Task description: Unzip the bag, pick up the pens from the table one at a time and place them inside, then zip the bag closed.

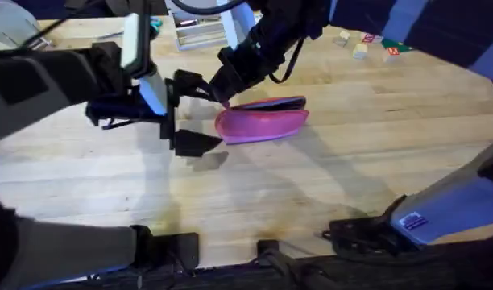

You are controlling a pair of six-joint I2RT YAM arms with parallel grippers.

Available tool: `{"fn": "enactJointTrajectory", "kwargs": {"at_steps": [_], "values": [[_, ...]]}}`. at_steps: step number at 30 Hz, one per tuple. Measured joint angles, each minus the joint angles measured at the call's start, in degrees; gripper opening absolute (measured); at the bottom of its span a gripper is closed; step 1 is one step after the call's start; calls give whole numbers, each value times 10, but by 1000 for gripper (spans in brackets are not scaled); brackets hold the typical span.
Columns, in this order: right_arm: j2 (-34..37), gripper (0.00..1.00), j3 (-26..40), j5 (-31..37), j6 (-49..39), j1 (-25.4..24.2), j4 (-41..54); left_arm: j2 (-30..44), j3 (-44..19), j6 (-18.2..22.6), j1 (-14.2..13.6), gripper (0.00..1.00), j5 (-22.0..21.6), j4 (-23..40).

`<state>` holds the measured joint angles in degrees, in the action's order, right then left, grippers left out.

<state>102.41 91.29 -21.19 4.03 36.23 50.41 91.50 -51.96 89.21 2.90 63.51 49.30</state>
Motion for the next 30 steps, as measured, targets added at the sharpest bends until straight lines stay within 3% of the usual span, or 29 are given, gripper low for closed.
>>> {"fn": "enactJointTrajectory", "kwargs": {"at_steps": [6,12,13,16,17,25,30], "values": [[0,33,0,0,0,0,0,47,-1,0,-27,993,8,-24],[0,33,0,0,0,0,0,52,-2,0,-30,994,37,-41],[0,33,0,0,0,0,0,52,-2,-1,-30,948,41,-41],[0,33,0,0,-4,0,0,52,-2,0,-30,482,52,-41],[0,33,0,-2,-25,0,3,52,-2,2,-30,82,55,-46],[0,33,0,-6,-69,-23,13,52,-2,2,-30,43,56,-46],[0,31,1,1,-80,-80,47,52,-5,2,-30,43,62,-50]]}}
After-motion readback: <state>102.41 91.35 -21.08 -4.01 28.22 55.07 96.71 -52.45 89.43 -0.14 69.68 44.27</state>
